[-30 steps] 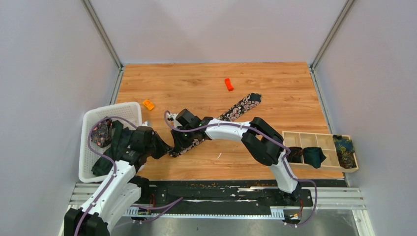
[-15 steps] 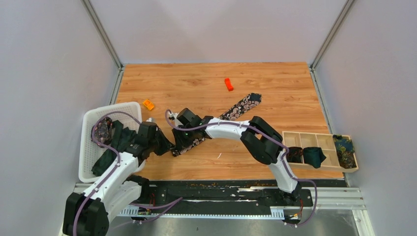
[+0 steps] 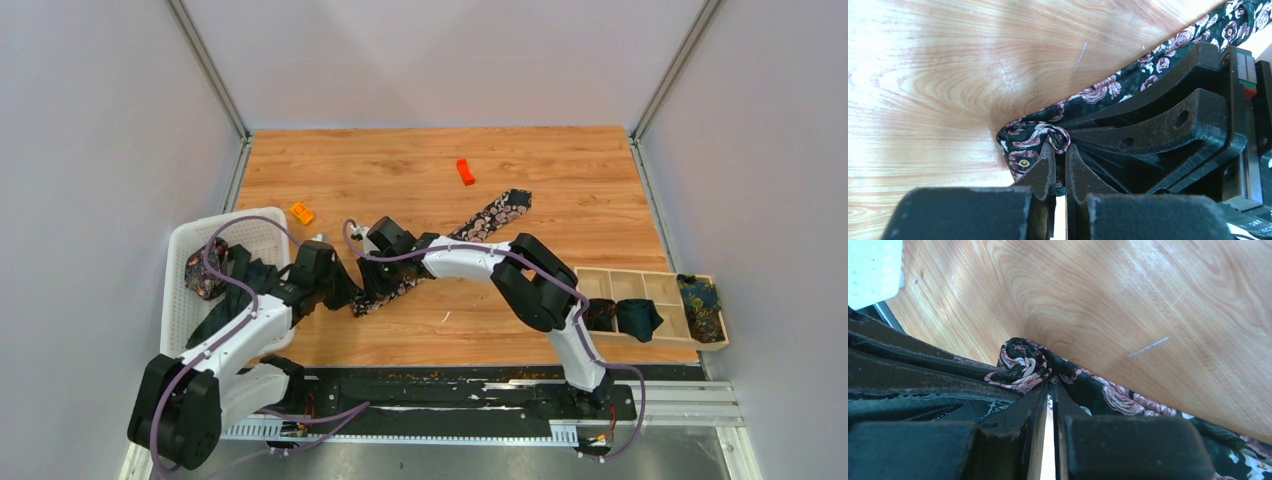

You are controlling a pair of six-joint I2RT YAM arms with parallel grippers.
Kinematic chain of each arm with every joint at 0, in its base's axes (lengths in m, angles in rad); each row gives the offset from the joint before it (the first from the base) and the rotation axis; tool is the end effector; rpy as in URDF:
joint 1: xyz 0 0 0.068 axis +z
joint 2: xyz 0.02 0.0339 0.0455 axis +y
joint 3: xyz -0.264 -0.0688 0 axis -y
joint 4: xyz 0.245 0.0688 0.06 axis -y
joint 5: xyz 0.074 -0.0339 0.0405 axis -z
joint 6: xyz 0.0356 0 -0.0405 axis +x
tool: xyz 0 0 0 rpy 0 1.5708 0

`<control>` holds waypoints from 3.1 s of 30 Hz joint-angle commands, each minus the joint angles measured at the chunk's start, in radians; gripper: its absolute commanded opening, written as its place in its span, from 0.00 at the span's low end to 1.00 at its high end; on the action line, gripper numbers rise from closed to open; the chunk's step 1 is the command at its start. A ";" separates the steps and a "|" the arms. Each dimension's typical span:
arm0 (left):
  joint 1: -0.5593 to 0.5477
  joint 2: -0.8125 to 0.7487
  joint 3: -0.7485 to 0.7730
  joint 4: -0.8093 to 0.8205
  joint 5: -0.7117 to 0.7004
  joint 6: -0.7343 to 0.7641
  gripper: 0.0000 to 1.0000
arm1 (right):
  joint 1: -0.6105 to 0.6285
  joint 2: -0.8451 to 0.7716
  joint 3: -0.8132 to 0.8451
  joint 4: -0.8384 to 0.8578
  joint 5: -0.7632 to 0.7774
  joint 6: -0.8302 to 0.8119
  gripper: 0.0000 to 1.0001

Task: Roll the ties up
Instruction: Roll the tie at the center of the board.

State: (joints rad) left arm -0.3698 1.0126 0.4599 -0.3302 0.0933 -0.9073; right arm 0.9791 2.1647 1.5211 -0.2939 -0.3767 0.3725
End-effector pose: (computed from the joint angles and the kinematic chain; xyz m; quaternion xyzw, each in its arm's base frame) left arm 0.1757 -0.0716 0.1753 -0.2345 0.9108 -0.2360 0.2443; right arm 0.2474 0.3917 0.1469 -0.3344 0.8735 0.3302 0.1273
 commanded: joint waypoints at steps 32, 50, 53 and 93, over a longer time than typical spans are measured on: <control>-0.054 0.056 0.033 0.139 -0.064 -0.005 0.40 | -0.013 -0.413 -0.211 -0.073 0.163 -0.013 0.14; -0.063 -0.122 0.100 0.012 -0.114 0.034 0.68 | -0.008 -0.476 -0.218 -0.077 0.160 0.010 0.15; -0.063 -0.181 0.124 -0.066 -0.157 0.053 0.69 | -0.008 -0.456 -0.182 -0.090 0.155 0.002 0.15; -0.063 -0.478 -0.091 -0.194 -0.206 0.023 0.67 | -0.008 -0.049 0.141 -0.235 0.166 -0.073 0.18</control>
State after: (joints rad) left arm -0.4305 0.5270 0.3847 -0.5961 -0.1280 -0.8734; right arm 0.9672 2.1567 1.6936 -0.5625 -0.2317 0.3004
